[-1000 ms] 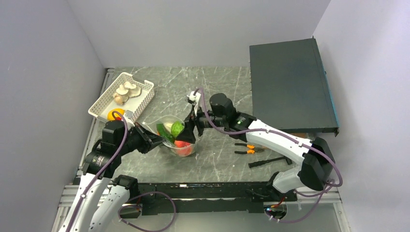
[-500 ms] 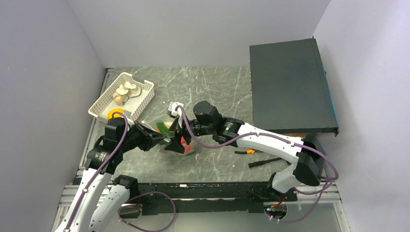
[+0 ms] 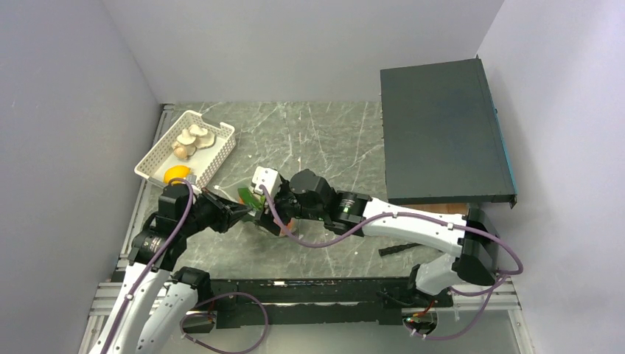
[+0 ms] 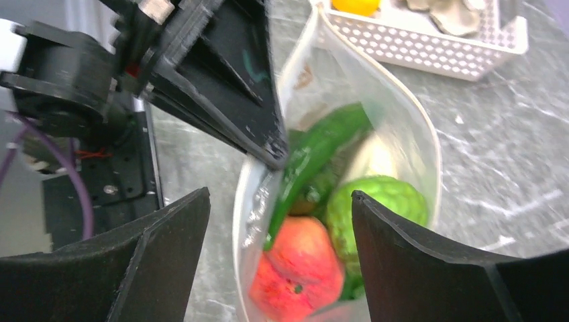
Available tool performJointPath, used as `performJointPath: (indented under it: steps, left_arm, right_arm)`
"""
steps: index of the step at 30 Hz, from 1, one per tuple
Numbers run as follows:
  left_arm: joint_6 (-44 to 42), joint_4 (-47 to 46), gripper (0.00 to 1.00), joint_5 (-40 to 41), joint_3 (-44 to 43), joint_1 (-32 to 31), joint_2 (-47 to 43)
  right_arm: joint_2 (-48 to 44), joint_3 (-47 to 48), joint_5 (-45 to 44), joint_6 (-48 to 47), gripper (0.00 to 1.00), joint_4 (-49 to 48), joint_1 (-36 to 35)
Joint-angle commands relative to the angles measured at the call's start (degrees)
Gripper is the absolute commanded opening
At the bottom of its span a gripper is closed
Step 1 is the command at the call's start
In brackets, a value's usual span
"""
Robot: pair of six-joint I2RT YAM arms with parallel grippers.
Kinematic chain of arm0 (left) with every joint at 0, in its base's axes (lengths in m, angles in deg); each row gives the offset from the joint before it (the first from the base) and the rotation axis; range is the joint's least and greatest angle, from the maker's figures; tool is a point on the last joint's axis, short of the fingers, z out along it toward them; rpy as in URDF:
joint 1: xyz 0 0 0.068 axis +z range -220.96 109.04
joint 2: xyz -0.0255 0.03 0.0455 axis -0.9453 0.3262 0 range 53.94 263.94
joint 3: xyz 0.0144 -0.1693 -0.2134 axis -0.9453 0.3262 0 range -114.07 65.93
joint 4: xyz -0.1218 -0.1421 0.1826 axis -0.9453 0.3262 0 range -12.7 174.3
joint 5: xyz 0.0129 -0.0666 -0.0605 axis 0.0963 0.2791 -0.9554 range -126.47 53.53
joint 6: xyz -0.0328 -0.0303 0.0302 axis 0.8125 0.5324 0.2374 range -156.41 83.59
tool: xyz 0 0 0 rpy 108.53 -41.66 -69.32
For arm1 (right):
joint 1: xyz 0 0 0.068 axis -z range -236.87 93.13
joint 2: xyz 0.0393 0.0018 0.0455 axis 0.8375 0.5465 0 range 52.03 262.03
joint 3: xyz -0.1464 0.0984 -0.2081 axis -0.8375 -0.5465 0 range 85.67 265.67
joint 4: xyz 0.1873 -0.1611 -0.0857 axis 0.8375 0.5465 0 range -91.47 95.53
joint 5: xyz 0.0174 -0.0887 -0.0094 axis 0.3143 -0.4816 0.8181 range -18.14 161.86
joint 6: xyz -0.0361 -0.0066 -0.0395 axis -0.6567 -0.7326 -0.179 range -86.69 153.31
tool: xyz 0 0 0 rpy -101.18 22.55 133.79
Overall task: Place the food in the zip-top bag and seal the zipper
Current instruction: Zip the zipper food storage bag at the center of the board.
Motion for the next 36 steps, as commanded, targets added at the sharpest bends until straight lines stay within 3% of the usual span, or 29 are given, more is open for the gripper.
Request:
performJointPath:
  steps: [1, 4, 8, 10, 11, 12, 14, 17, 20, 22, 29, 32, 36]
  left_arm:
    - [3.71, 1.88, 0.00, 3.04, -1.76, 0.13, -1.15]
    - [3.62, 0.22, 0.00, 4.40, -1.45, 0.09, -2.37]
    - [1.68, 1.28, 0.00, 7.80, -2.90, 0.12, -3.14]
    - [-0.55, 1.02, 0.00, 8.55, -3.73, 0.15, -2.86]
    - [-2.21, 1.13, 0.06, 8.90, -4.38, 0.10, -2.38]
    - [-4.77, 1.50, 0.21, 9.25, -5.42, 0.09, -1.67]
    - [-13.95, 4.56, 0.66, 10.29, -9.33, 0.10, 0.95]
    - [-31.13, 12.55, 0.76, 15.55, -16.36, 0.09, 5.11]
    - [-46.04, 4.94, 0.90, 13.80, -11.94, 0.12, 1.75]
    - [-52.59, -0.10, 0.92, 10.74, -8.69, 0.09, -1.63]
    - [-75.24, -9.22, 0.93, 0.56, -0.61, 0.02, -14.78]
    - [-77.80, -21.76, 0.90, -7.31, 6.32, -0.25, -21.85]
    - [-76.71, -33.73, 0.92, -5.24, 14.19, -0.14, -24.04]
  right_arm:
    - [-3.06, -4.31, -12.00, -5.06, 0.72, -3.73, -3.20]
    - [-2.58, -4.98, -16.92, -3.14, 0.36, -4.25, -4.53]
    - [-2.98, -6.30, -15.60, -0.66, 0.21, -5.84, -4.57]
    - [-3.79, -7.82, -15.24, 0.90, 0.06, -7.79, -4.23]
    - [-4.09, -8.28, -14.89, 1.71, 0.00, -8.22, -3.94]
    - [-4.34, -8.52, -14.42, 2.85, 0.00, -8.24, -3.55]
    - [-5.00, -8.97, -11.75, 4.16, 0.00, -8.16, -2.55]
    - [-6.23, -10.70, -6.09, 6.07, 0.00, -8.28, -0.17]
    - [-7.89, -11.46, 2.03, 10.43, 0.00, -7.39, 4.42]
    - [-9.98, -12.65, 5.17, 11.66, 0.00, -7.70, 6.66]
    - [-13.32, -13.93, 2.19, 11.12, 0.00, -4.73, 7.44]
    - [-14.79, -14.57, 1.64, 11.13, 0.00, -4.78, 7.84]
    - [-15.65, -14.54, 0.89, 10.82, 0.00, -2.44, 8.18]
